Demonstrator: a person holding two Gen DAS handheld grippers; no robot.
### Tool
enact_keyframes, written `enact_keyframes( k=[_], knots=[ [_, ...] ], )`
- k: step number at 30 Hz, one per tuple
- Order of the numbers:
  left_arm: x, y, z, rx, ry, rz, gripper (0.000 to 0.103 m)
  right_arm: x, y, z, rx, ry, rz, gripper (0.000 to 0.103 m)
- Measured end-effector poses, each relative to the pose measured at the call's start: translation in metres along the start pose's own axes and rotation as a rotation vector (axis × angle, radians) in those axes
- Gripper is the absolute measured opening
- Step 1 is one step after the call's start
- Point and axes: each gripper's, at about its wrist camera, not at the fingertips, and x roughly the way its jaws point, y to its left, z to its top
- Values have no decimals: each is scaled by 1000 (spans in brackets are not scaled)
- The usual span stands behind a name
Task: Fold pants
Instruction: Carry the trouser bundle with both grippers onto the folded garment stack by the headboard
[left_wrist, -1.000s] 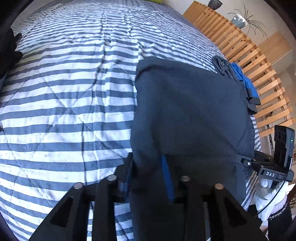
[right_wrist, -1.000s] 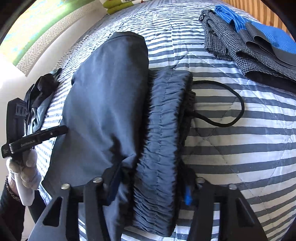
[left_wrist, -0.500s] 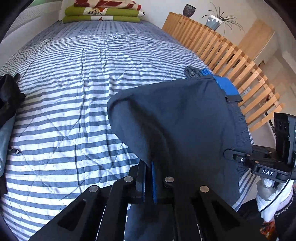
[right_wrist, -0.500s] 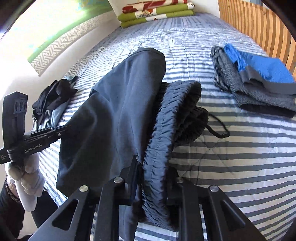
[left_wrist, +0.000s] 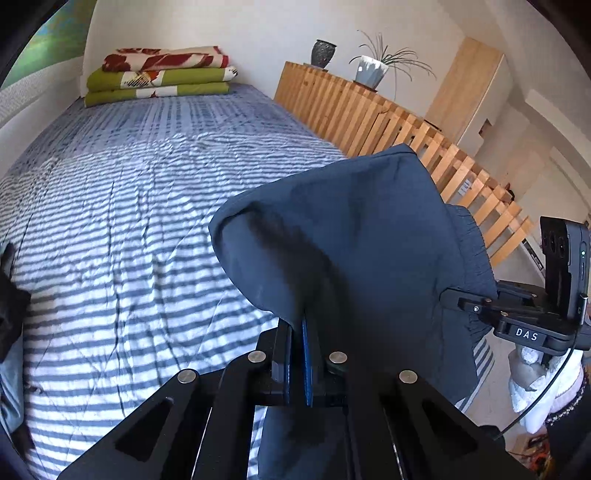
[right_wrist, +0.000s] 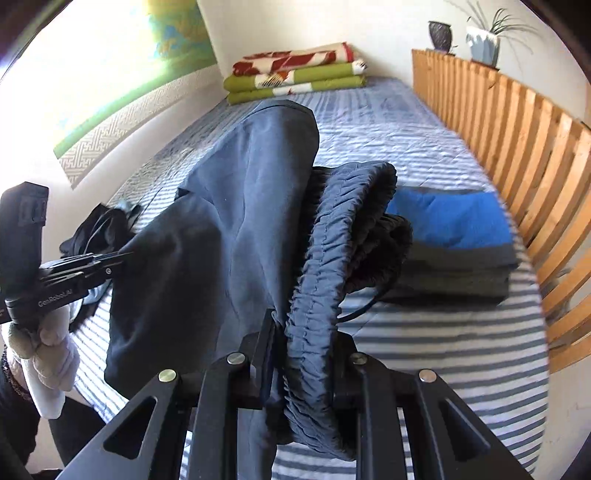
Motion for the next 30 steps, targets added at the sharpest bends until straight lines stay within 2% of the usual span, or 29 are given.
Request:
enact_keyframes(
  k=[10,18,22,24,26,29,30],
  knots=[
    [61,-79,98,96,-43,-60,4,-10,-87,66,11,-43,-145,19],
    [156,-125,158,113,-13,-98,4,24,-159,105,8,1,-245,19],
    [205,-134,164,110,12,-109,5,56,-192,110,18,41,-307,19],
    [239,-137,164,127,66,-84,7,78,-209,108,30,97,-295,24],
    [261,-130,159,122,126,-45,15,98,-223,105,50,169,-350,34],
    [261,-110,155,82,100,-59,25,91,-232,105,80,121,-411,43],
    [258,-104,153,69,93,-61,28,85,-232,106,83,96,-426,44]
  ],
)
